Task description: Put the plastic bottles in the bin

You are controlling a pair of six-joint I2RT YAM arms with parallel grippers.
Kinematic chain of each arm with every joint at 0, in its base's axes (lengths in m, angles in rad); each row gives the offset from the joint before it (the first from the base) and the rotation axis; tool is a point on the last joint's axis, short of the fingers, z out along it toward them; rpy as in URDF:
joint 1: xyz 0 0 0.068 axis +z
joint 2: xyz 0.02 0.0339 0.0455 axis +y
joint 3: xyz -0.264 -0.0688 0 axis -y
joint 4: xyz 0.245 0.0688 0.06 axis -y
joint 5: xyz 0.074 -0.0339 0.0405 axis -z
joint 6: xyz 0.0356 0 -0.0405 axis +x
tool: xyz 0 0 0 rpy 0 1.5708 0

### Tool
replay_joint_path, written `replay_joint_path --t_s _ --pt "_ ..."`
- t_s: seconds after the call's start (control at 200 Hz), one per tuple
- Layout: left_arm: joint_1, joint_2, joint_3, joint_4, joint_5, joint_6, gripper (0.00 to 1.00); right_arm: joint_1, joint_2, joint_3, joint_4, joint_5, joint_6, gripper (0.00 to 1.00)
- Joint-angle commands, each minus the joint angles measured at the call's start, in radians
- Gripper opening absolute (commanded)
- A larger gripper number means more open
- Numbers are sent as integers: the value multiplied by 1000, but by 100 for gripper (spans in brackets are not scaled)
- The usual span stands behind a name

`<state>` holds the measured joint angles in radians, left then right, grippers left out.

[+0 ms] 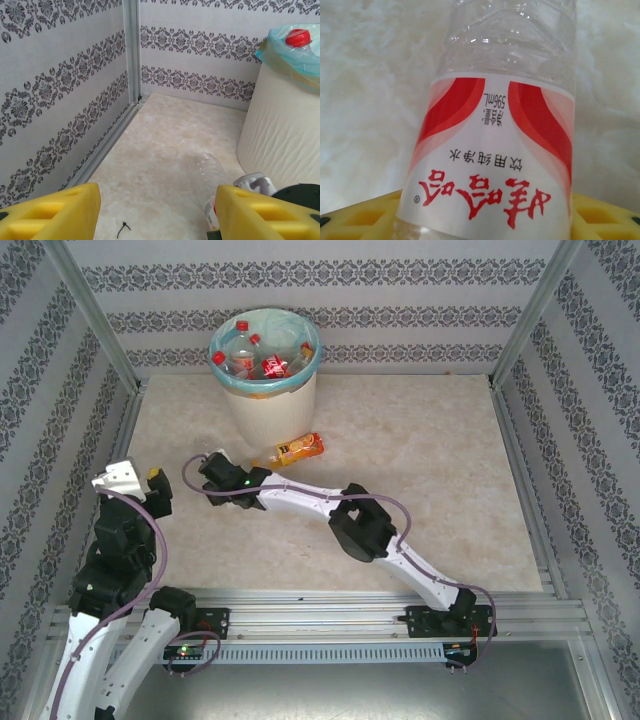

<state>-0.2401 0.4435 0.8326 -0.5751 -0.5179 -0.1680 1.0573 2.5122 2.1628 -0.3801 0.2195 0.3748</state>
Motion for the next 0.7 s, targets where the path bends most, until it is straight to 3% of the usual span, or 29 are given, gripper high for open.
replay_joint_path --t_s 0.0,0.395,0.694 --pt "10 24 53 68 24 53 63 28 -167 -127 103 -30 -9 61" --pt "11 142 205 101 192 90 69 55 -642 -746 414 -158 -5 56" --pt "9 247 395 135 623 13 76 50 -987 -997 443 -182 -108 54"
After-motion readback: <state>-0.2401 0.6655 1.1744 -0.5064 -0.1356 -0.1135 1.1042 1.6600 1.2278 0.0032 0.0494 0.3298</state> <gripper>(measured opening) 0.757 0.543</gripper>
